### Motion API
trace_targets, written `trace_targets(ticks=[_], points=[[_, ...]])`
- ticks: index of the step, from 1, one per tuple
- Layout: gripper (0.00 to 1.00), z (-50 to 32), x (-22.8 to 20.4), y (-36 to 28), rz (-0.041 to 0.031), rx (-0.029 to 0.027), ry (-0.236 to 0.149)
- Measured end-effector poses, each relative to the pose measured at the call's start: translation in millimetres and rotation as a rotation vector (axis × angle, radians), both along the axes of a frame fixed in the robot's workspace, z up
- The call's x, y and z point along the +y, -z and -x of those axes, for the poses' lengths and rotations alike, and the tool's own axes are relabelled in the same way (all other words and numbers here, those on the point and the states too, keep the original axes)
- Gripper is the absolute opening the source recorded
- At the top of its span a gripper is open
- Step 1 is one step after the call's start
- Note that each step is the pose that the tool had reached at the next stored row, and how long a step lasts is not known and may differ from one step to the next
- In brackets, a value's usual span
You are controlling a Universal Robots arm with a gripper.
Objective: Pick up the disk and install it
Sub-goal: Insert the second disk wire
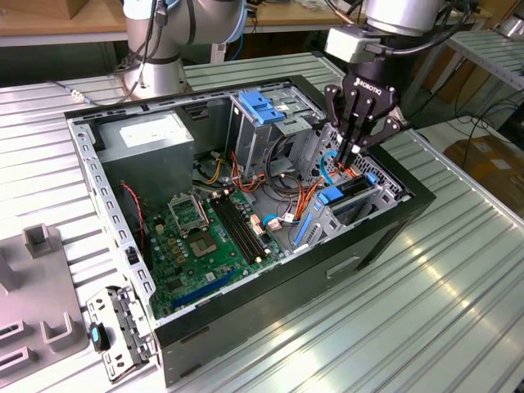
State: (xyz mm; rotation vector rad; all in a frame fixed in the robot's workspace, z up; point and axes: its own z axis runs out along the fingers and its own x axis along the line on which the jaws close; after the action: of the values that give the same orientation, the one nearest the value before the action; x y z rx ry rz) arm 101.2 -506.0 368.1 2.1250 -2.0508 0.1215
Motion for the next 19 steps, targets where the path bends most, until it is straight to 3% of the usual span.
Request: trace_targets(ticks=[2, 4, 5, 7, 10, 11, 12, 13, 16, 17, 18, 19], points=[[0.16, 0.3, -8.0, 1.3, -0.0099, -0.0025, 0.000], [0.16, 1.3, -18.5, 3.1, -0.0278, -0.0051, 0.000], [0.16, 2.1, -22.3, 3.7, -0.0348, -0.0124, 0.000], [0.16, 3.2, -24.4, 4.2, -0.0426, -0.0197, 0.000], [0.16, 6.6, -27.4, 4.7, -0.0533, -0.0416, -0.001], [0.16, 9.0, -28.3, 5.5, -0.0573, -0.0542, -0.001], [0.16, 10.8, -28.8, 6.3, -0.0603, -0.0626, -0.001], [0.16, 11.3, -28.9, 6.6, -0.0626, -0.0653, -0.001], [0.16, 11.7, -29.0, 7.9, -0.0815, -0.0702, -0.001], [0.16, 11.9, -29.0, 8.3, -0.0920, -0.0709, 0.000], [0.16, 12.3, -29.0, 8.5, -0.1135, -0.0718, 0.001], [0.16, 12.4, -29.0, 8.7, -0.1210, -0.0723, 0.001]])
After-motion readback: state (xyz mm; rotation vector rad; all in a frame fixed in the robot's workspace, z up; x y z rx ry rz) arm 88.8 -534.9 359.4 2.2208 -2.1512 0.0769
